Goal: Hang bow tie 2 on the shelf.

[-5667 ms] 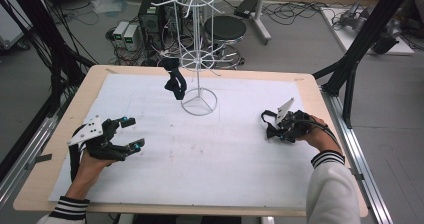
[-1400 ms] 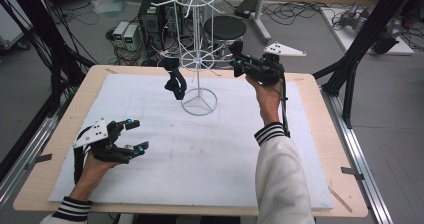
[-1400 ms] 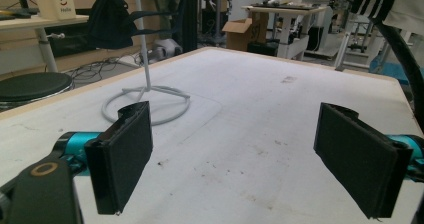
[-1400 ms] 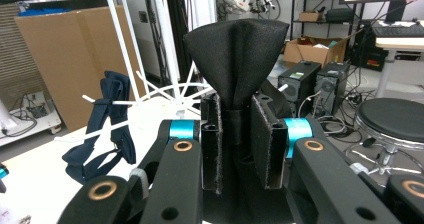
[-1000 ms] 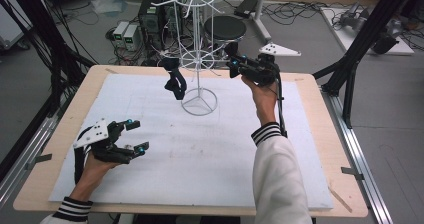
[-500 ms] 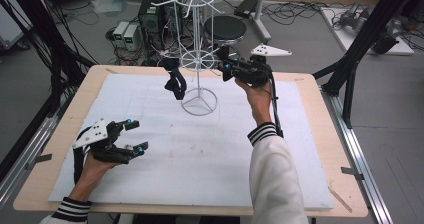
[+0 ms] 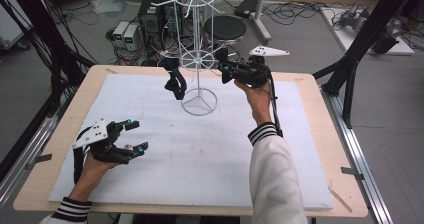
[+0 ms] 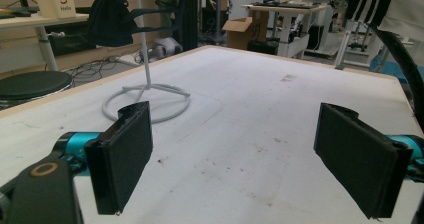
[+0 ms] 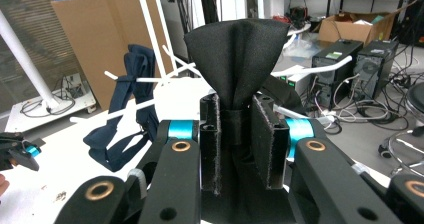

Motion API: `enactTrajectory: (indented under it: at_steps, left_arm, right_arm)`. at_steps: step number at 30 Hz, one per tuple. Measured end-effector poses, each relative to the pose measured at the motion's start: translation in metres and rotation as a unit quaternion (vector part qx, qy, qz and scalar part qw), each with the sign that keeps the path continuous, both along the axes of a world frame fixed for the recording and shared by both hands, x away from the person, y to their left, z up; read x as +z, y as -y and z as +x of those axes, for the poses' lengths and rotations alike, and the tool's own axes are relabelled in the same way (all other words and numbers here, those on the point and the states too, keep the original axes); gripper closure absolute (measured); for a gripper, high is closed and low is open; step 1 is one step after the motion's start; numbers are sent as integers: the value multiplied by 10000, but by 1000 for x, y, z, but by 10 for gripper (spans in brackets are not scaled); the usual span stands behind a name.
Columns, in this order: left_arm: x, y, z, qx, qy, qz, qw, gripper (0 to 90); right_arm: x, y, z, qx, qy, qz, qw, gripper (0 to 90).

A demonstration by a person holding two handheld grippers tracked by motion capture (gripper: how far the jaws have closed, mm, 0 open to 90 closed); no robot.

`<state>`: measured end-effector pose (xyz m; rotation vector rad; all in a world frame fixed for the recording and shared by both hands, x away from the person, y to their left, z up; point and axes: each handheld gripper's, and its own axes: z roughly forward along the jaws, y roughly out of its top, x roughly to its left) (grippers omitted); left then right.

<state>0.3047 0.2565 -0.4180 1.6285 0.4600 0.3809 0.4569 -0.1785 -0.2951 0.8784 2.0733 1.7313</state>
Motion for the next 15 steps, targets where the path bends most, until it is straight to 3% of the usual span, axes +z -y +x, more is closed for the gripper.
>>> enactTrajectory:
  at_steps: [15]
  left_arm:
    - [0,-1,0,0,5,-17,10000,163]
  right_arm:
    - [-5,0,3,-46,-236,-213,9995,719]
